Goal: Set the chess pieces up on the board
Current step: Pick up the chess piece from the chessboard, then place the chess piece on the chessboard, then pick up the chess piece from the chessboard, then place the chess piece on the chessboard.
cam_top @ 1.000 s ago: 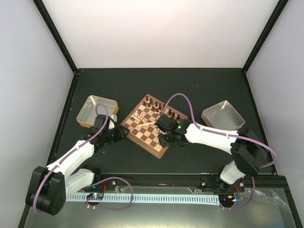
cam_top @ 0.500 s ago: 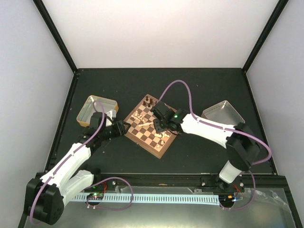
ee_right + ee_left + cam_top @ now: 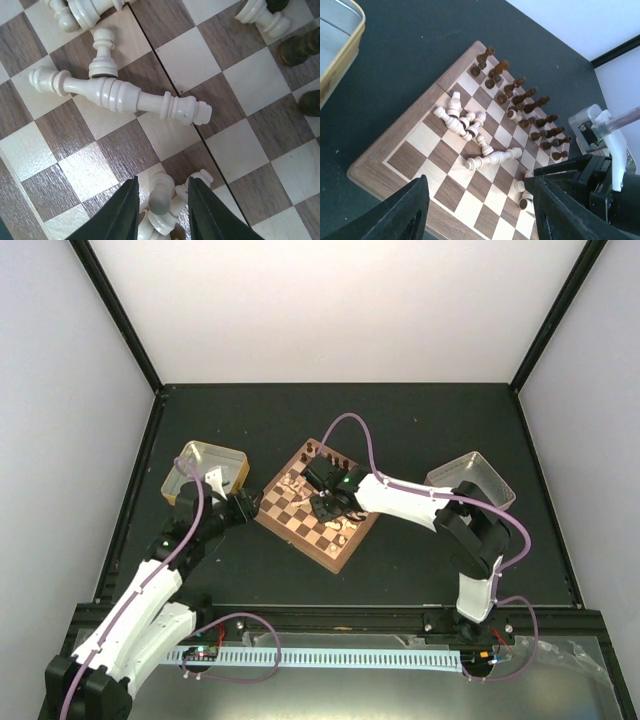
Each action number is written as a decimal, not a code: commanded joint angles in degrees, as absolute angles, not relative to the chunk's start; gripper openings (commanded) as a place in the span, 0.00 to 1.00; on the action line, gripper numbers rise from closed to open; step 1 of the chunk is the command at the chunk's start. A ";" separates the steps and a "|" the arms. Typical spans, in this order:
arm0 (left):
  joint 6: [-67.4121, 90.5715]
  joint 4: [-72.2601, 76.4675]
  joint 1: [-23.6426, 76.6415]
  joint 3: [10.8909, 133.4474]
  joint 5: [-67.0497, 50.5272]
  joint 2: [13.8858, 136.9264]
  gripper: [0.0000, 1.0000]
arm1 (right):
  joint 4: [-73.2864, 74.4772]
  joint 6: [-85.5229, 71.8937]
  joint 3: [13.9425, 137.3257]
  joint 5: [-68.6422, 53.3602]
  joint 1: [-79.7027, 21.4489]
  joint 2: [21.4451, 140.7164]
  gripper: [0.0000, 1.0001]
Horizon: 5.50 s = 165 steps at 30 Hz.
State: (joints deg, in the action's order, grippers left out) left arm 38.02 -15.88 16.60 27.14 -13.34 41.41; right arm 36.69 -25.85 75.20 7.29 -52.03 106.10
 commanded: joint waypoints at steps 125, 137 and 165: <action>35.33 -13.33 16.90 25.14 -6.57 35.66 0.61 | 36.14 -33.45 74.36 2.10 -48.68 109.14 0.20; 35.69 -11.59 16.87 25.05 -10.09 36.75 0.61 | 27.91 -30.17 71.39 3.84 -48.07 104.29 0.09; 50.58 6.22 20.65 37.92 -50.58 70.48 0.58 | -12.05 -5.59 47.66 -24.88 -45.06 83.39 0.10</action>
State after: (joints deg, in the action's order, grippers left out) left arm 47.03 2.55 20.03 34.83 -45.54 69.04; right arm -6.00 -9.85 49.39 -19.16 -44.97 85.47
